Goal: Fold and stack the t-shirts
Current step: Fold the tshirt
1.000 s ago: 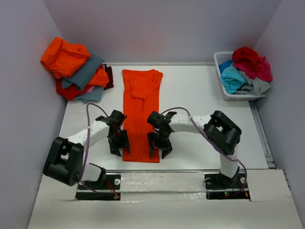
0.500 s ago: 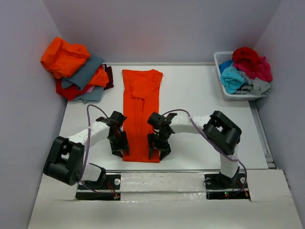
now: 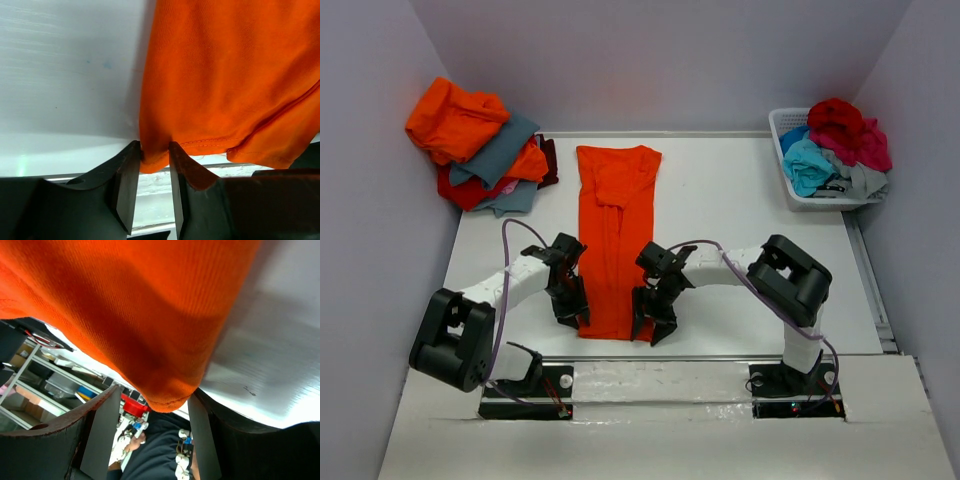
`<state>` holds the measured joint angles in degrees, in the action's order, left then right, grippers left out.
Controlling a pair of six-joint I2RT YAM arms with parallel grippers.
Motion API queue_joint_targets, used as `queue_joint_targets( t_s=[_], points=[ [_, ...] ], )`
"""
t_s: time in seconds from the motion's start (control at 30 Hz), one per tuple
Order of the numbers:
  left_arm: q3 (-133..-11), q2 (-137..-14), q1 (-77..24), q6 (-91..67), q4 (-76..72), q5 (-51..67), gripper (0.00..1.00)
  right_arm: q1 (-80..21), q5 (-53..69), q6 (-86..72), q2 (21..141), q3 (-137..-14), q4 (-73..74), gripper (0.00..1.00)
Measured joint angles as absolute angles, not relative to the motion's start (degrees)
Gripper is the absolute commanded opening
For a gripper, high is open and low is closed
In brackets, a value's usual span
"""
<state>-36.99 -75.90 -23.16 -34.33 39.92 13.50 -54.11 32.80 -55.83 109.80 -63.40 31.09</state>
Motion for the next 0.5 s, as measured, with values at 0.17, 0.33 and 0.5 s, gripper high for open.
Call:
queue_joint_targets(
  t_s=[0.17, 0.33, 0.5],
  points=[
    [-36.97, -76.07, -23.16, -34.48, 39.86, 13.52, 0.40, -54.11, 32.91, -56.75, 109.10, -62.26, 29.58, 0.62],
    [-36.97, -77.56, -23.16, -34.46, 39.64, 13.91, 0.34, -54.13, 32.67, -56.84, 109.03, -62.30, 29.74, 0.61],
    [-36.97, -77.82, -23.16, -34.46, 39.42, 14.52, 0.28, -54.50, 31.53, -56.62, 109.03, -62.74, 30.70, 0.55]
  ],
)
